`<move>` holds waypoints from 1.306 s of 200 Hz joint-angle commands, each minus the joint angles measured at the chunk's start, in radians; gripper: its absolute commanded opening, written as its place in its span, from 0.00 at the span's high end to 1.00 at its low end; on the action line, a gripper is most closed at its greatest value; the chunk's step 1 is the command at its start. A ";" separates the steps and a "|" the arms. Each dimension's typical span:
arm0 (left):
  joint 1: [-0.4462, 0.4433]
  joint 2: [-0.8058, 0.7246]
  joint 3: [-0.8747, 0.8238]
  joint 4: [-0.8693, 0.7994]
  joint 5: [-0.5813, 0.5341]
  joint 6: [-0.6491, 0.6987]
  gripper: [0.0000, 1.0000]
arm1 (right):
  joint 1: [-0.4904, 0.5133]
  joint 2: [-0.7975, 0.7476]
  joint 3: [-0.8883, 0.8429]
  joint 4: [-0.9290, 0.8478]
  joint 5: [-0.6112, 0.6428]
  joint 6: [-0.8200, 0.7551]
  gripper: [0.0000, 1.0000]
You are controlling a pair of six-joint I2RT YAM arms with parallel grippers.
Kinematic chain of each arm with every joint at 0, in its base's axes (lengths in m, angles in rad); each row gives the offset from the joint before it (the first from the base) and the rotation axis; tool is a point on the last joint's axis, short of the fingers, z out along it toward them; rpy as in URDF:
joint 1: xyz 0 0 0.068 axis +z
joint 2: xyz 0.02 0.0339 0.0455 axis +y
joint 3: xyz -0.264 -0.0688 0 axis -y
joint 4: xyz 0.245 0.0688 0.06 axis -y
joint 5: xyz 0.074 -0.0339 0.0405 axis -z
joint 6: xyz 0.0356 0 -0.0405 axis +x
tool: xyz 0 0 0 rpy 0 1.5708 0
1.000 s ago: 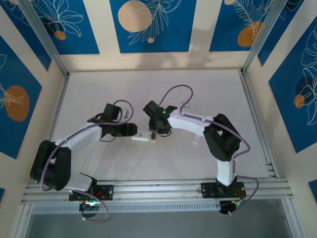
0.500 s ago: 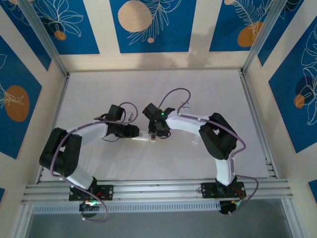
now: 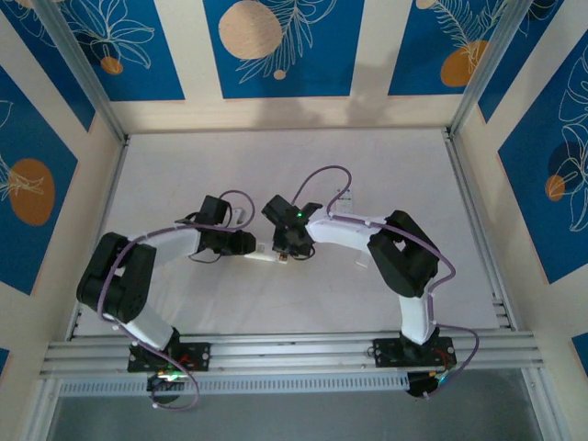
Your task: Load the batteries into the remote control
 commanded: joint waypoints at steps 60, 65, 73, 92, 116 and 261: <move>-0.015 -0.015 -0.078 0.032 0.061 -0.047 0.62 | 0.033 0.048 -0.112 -0.048 -0.057 0.120 0.90; -0.015 -0.016 -0.083 0.035 0.062 -0.050 0.62 | 0.033 0.050 -0.114 -0.053 -0.055 0.128 0.90; -0.015 -0.018 -0.089 0.041 0.064 -0.055 0.62 | 0.030 0.055 -0.112 -0.068 -0.056 0.138 0.91; -0.016 -0.017 -0.097 0.055 0.073 -0.065 0.62 | 0.028 0.089 -0.088 -0.128 -0.058 0.152 0.91; -0.016 -0.025 -0.102 0.051 0.070 -0.068 0.62 | 0.027 0.144 -0.056 -0.206 -0.046 0.154 0.91; -0.018 -0.220 -0.087 -0.015 -0.067 -0.030 0.38 | -0.114 -0.473 -0.327 -0.107 0.165 -0.014 0.71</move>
